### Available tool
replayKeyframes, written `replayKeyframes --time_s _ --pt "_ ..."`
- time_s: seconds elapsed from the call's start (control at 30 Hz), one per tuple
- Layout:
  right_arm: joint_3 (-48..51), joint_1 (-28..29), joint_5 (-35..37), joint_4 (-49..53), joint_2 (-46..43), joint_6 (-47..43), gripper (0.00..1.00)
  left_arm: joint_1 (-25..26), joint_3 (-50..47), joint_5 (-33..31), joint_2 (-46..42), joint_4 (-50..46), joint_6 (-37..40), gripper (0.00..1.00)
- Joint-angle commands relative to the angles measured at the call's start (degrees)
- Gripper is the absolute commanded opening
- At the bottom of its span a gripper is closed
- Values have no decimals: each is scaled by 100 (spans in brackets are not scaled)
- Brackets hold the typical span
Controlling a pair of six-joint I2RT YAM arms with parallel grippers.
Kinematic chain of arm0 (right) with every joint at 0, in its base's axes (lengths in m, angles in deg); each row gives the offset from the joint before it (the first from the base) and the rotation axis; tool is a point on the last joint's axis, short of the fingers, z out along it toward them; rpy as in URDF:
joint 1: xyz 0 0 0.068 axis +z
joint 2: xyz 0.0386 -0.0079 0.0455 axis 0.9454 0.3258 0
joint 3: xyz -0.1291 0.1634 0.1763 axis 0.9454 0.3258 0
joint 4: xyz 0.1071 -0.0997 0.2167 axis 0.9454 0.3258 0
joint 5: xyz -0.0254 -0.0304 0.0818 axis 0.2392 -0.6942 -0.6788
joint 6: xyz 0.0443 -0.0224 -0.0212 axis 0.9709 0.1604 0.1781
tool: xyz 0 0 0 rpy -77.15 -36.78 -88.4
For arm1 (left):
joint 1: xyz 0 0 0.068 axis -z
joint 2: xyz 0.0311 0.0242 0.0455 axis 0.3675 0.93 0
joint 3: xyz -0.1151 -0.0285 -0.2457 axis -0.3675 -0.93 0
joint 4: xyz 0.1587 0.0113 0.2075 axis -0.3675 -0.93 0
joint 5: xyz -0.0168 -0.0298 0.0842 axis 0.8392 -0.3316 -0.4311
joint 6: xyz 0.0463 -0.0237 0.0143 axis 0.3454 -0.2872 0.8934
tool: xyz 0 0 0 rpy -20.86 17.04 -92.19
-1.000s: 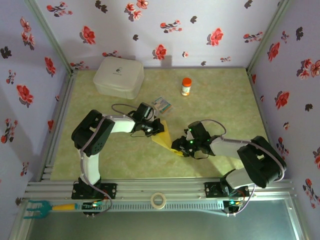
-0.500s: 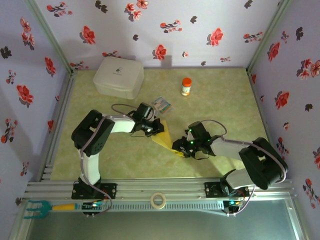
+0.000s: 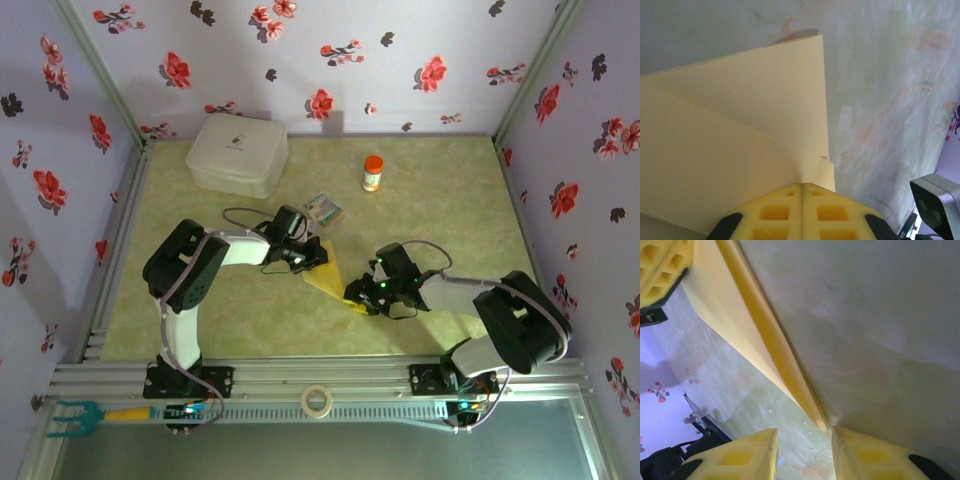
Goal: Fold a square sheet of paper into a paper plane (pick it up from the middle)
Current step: Turn over the paper at the center of the table.
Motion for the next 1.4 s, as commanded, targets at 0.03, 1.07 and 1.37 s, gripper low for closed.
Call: replayKeyframes --time_s 0.03,1.07,1.37 --pt "-105 39 -19 -405 111 114 34 -47 -29 -124 -70 -212 -11 2" --pt "139 -378 -446 -1959 597 228 32 -54 15 -73 -151 -200 -47 2" --pt "196 -374 -476 -2027 746 185 20 -54 51 -57 -274 -187 -64 8"
